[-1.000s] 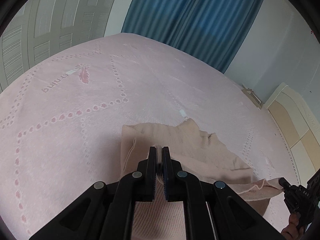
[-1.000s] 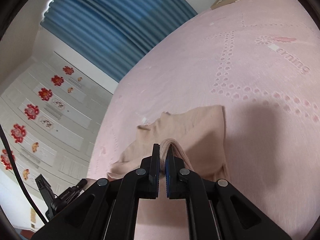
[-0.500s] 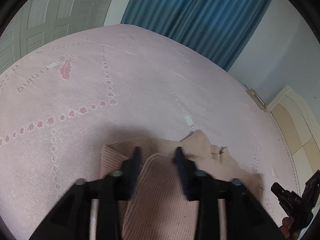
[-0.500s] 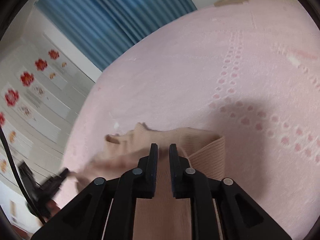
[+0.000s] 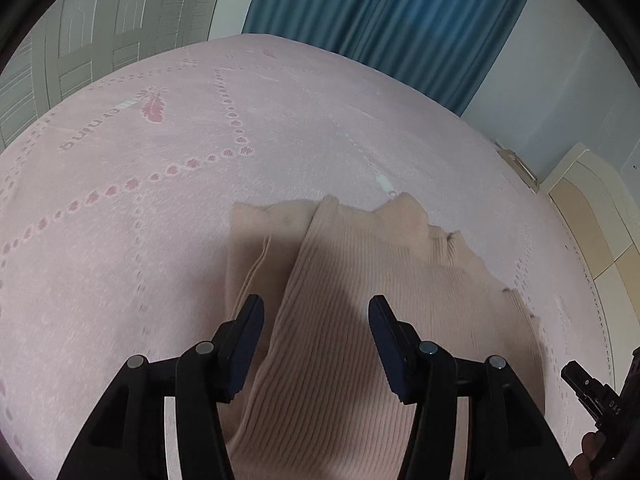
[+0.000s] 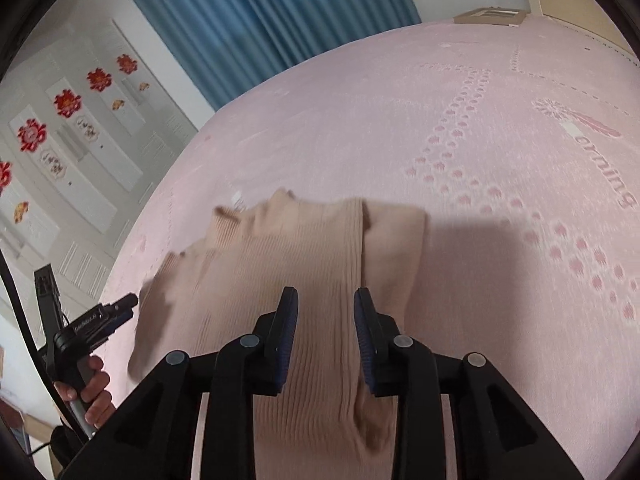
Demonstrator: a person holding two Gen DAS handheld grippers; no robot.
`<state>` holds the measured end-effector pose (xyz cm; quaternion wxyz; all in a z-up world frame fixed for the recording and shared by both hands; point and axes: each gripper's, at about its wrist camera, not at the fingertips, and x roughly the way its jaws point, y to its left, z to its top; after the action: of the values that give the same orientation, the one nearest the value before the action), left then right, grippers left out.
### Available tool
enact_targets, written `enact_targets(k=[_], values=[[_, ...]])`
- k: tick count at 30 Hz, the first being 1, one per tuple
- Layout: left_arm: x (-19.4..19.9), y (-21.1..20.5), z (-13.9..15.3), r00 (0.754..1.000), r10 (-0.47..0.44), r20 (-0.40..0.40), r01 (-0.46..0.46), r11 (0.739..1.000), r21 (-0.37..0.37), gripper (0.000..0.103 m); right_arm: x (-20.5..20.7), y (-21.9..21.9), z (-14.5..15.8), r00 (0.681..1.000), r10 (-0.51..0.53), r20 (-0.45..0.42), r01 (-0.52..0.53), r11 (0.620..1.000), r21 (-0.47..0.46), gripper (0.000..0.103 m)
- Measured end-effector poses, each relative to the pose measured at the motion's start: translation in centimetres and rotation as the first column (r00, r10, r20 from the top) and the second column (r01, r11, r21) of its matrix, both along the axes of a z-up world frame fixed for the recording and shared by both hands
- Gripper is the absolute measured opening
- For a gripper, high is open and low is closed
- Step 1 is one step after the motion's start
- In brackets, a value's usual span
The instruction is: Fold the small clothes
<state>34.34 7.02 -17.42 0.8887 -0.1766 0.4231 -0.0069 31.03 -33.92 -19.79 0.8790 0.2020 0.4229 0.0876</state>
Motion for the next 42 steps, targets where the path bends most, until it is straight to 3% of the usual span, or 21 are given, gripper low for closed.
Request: enact_targets(k=[4, 7, 13, 16, 19, 22, 24, 28, 33, 42], values=[[-4.0, -0.1, 0.5, 1.0, -0.025, 0.019, 0.024, 0.999, 0.032, 0.052, -3.7, -0.2, -0.4, 1.0, -0.027, -0.008, 0.028, 0.998, 0.055, 0.035], [-6.5, 0.1, 0.2, 0.998, -0.055, 0.009, 0.054, 0.998, 0.044, 0.052, -5.9, 0.3, -1.0, 0.998, -0.046, -0.034, 0.046, 0.999, 0.017, 0.037], [-9.3, 1.7, -1.4, 0.999, -0.012, -0.047, 0.011, 1.0, -0.023, 0.052, -8.4, 1.6, -3.4, 0.992, -0.061, -0.114, 0.062, 0.998, 0.009, 0.037], [-9.1, 1.6, -2.2, 0.997, -0.039, -0.06, 0.038, 0.999, -0.022, 0.052, -7.9, 2.3, -4.0, 0.991, -0.05, -0.124, 0.047, 0.999, -0.024, 0.037], [-8.3, 1.7, -3.7, 0.995, -0.026, -0.1, 0.025, 1.0, -0.01, 0.052, -7.5, 1.8, -4.2, 0.988, -0.083, -0.13, 0.086, 0.996, 0.016, 0.037], [-7.0, 2.1, -5.6, 0.989, -0.023, -0.147, 0.011, 0.996, -0.087, 0.052, -7.0, 1.5, -4.3, 0.988, -0.088, -0.13, 0.092, 0.996, 0.02, 0.038], [-6.5, 2.1, -5.7, 0.993, -0.024, -0.111, 0.013, 0.995, -0.097, 0.055, -6.6, 1.3, -4.7, 0.984, -0.106, -0.14, 0.107, 0.994, -0.002, 0.038], [-5.5, 2.3, -6.0, 0.996, -0.008, -0.09, -0.003, 0.993, -0.118, 0.058, -6.3, 0.5, -6.0, 0.979, -0.111, -0.172, 0.121, 0.992, 0.048, 0.039], [-4.0, 1.7, -6.0, 0.998, 0.013, -0.069, -0.019, 0.997, -0.076, 0.058, -6.2, 0.4, -6.1, 0.982, -0.104, -0.161, 0.111, 0.993, 0.038, 0.039], [-3.5, 1.3, -5.9, 0.996, 0.066, -0.064, -0.07, 0.996, -0.063, 0.057, -5.5, 0.7, -6.5, 0.983, -0.099, -0.156, 0.105, 0.994, 0.028, 0.04]])
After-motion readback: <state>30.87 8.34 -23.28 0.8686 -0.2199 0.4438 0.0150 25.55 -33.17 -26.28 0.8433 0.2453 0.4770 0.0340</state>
